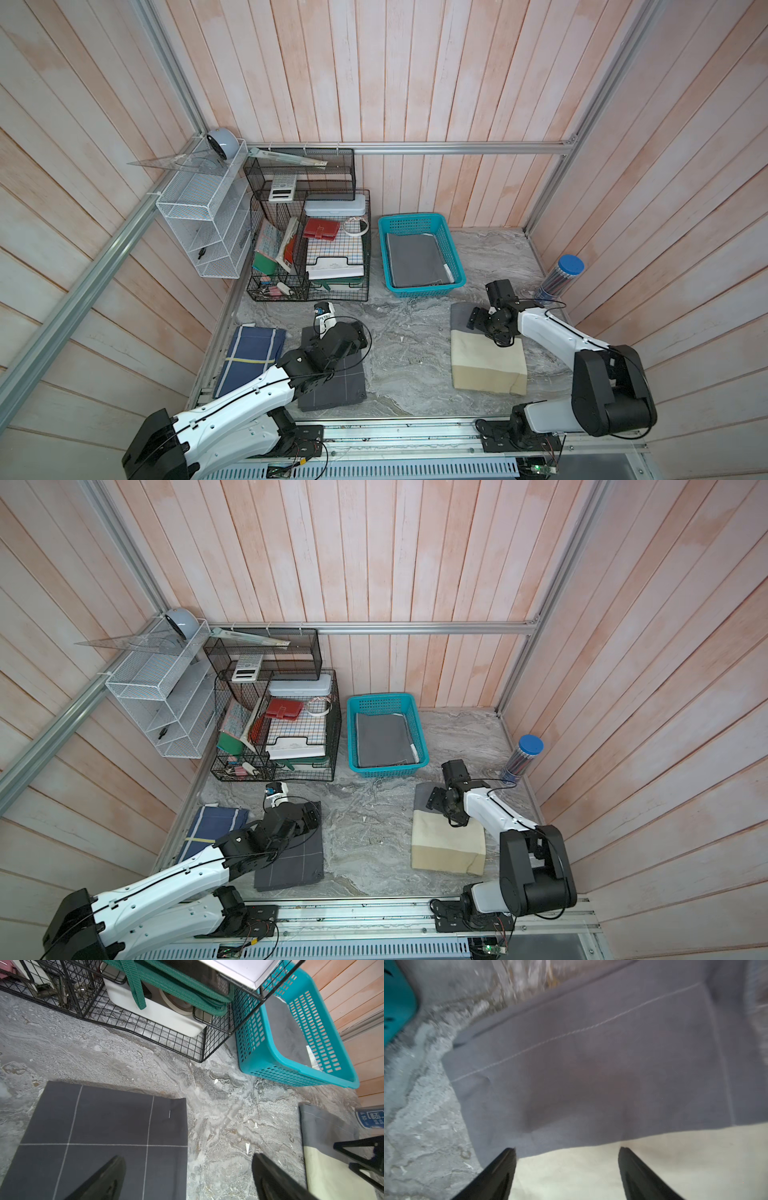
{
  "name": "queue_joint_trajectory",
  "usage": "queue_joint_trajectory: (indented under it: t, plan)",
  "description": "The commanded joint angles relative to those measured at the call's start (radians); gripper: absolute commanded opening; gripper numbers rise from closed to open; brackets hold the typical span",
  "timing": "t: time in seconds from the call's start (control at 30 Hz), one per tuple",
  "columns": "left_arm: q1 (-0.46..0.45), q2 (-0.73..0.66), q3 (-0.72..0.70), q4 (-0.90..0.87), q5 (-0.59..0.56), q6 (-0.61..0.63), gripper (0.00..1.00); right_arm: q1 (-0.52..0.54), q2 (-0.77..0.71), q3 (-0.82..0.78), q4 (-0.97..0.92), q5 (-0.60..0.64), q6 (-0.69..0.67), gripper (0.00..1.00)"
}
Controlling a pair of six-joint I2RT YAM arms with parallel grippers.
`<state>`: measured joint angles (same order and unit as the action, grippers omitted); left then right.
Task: Put the folded pillowcase in the basket
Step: Move the pillowcase to the center of the board.
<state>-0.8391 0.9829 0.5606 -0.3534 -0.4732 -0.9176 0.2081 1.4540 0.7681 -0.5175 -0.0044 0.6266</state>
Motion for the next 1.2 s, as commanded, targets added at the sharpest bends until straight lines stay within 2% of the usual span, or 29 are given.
queue_joint_trajectory:
  t: [0.0,0.3,0.43,0.53,0.63,0.73,0.9,1.0,1.07,1.17]
  plan:
    - [-0.003,0.029,-0.003,0.025,0.025,-0.02,1.0,0.086,0.042,-0.03,0.037,-0.038,0.007,0.83]
    - [0.0,0.135,0.033,0.025,0.054,-0.018,1.0,0.359,0.138,0.005,0.121,-0.085,0.161,0.83]
    - [0.0,0.236,0.063,0.073,0.152,0.003,1.0,0.45,0.129,0.05,0.126,-0.079,0.228,0.83]
    - [-0.007,0.328,0.104,0.085,0.225,0.013,1.0,0.475,0.104,0.074,0.121,-0.072,0.25,0.83]
    - [-0.029,0.391,0.132,0.107,0.255,0.008,1.0,0.463,0.066,0.094,0.062,-0.016,0.222,0.83]
    - [-0.077,0.464,0.198,0.092,0.258,0.019,1.0,0.385,0.032,0.091,-0.023,0.026,0.185,0.84]
    - [-0.164,0.607,0.34,0.042,0.259,0.048,1.0,0.207,-0.06,-0.016,-0.033,-0.018,0.098,0.84]
    - [-0.198,0.68,0.382,0.073,0.296,0.04,1.0,0.145,-0.113,-0.06,-0.053,-0.025,0.056,0.84]
    - [-0.211,0.726,0.417,0.073,0.304,0.037,1.0,0.136,-0.135,-0.083,-0.055,-0.033,0.048,0.84]
    - [-0.212,0.781,0.451,0.06,0.319,0.013,1.0,0.136,-0.134,-0.119,-0.024,-0.115,0.034,0.84]
